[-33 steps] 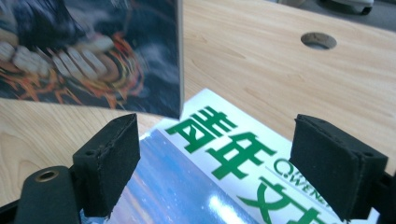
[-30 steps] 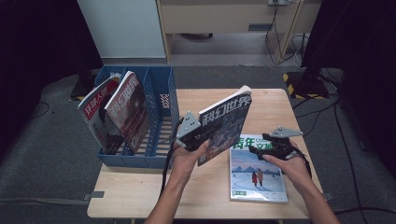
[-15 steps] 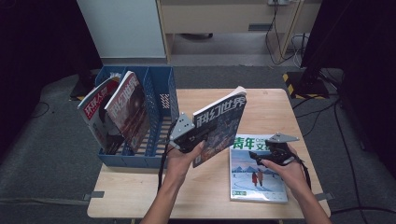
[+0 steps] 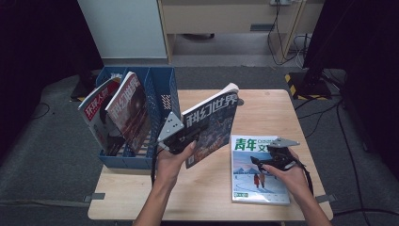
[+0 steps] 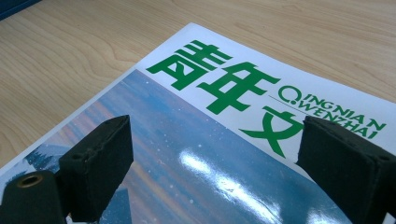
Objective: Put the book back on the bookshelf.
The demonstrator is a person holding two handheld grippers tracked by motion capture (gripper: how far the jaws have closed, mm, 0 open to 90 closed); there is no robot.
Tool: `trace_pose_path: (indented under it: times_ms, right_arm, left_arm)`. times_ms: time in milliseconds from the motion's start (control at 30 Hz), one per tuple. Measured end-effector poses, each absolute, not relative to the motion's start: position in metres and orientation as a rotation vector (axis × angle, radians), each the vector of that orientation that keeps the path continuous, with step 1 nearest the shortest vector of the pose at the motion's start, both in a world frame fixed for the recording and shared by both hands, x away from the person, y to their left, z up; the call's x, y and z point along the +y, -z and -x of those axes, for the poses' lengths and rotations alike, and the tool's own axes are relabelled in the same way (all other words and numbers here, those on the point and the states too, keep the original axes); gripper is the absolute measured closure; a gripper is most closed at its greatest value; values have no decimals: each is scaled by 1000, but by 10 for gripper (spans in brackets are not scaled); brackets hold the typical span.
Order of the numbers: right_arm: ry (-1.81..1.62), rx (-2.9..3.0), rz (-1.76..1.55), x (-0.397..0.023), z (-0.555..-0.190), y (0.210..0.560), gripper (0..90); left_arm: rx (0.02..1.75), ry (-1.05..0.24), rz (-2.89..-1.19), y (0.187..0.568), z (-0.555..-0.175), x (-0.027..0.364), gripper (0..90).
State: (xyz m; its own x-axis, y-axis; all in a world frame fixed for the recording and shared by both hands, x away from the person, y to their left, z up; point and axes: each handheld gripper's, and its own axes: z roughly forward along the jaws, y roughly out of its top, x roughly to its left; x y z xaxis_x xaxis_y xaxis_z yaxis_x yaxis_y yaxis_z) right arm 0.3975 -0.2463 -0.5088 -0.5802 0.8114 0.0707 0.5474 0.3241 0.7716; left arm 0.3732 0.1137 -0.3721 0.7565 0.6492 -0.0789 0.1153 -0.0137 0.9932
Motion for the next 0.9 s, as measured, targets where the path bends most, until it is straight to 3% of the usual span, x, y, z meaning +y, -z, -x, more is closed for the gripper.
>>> trace_pose_path:
  times_ms: [900]
  right_arm:
    - [-1083,2285,-1209,-247,-398,512,113]
  left_arm:
    - [669,-524,-1510,358,-357,164,825]
